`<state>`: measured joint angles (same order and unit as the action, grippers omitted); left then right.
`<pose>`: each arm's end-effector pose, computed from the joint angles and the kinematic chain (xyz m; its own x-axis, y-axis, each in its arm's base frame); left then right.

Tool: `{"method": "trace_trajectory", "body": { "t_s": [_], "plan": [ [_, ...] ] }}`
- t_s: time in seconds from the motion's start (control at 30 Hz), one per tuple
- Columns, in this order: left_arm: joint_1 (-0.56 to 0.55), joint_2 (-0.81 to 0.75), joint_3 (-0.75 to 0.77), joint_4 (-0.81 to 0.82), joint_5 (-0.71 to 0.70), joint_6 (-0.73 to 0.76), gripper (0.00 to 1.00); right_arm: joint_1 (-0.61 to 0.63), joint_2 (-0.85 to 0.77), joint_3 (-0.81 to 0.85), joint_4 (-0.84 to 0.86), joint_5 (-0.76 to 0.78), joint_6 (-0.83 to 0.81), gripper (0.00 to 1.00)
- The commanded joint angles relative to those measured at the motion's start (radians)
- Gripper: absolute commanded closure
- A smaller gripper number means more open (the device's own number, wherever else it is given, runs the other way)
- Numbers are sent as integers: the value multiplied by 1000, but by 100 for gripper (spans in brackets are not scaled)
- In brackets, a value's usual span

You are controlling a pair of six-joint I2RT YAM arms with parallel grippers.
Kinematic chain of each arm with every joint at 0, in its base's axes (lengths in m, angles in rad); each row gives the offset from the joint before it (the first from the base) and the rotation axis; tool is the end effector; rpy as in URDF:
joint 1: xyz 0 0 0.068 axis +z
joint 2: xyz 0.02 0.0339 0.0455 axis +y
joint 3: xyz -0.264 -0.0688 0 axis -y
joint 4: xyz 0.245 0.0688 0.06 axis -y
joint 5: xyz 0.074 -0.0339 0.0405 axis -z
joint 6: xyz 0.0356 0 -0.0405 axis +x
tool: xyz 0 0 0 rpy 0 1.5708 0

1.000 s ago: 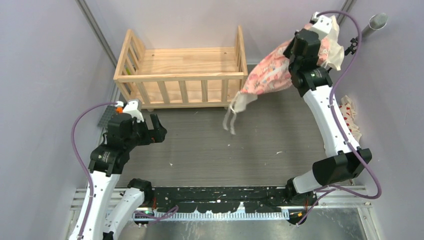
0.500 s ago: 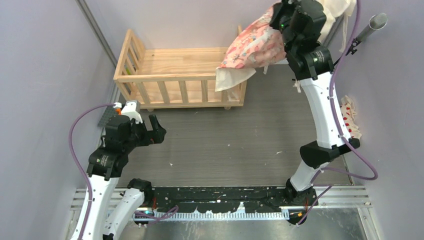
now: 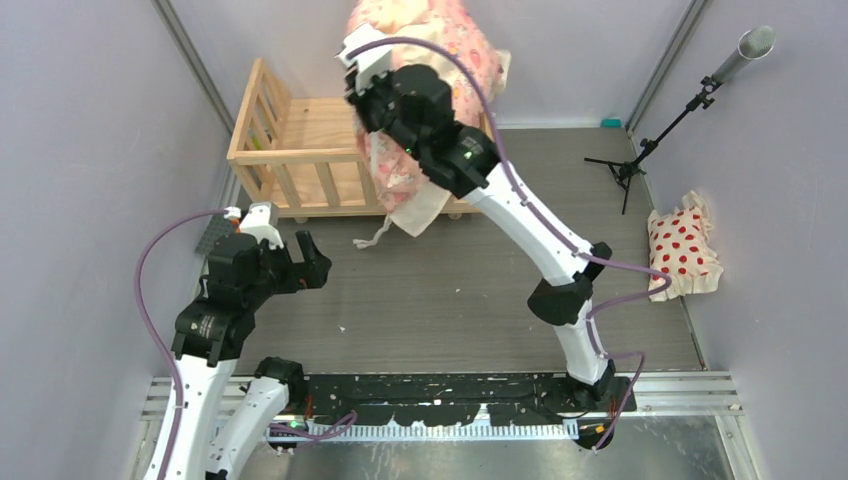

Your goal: Set up the pet bed

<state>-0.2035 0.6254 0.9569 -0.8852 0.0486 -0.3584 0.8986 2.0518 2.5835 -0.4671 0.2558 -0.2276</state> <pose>0.1086 -0.0242 0.3469 -0.5673 -0.2407 -0.7876 0.0463 0.9455 -0.3223 0.2755 0.3317 0.5305 0.1745 -0.1313 -0.9759 -0.5752 0.7908 -0.2093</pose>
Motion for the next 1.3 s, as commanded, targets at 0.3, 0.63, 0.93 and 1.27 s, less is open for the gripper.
{"method": "trace_trajectory", "body": {
  "t_s": [0.3, 0.63, 0.93, 1.27],
  "plan": [
    [-1, -23, -5, 42, -6, 12, 0, 140, 32, 98, 224, -144, -52, 99],
    [-1, -18, -4, 41, -8, 12, 0, -20, 81, 48, 310, 48, -18, 100],
    [-1, -6, -5, 41, -8, 12, 0, -256, 191, 56, 243, -62, 195, 99],
    [-1, 2, -4, 42, -6, 12, 0, -313, 322, 111, 169, -15, 190, 44]
  ]
}}
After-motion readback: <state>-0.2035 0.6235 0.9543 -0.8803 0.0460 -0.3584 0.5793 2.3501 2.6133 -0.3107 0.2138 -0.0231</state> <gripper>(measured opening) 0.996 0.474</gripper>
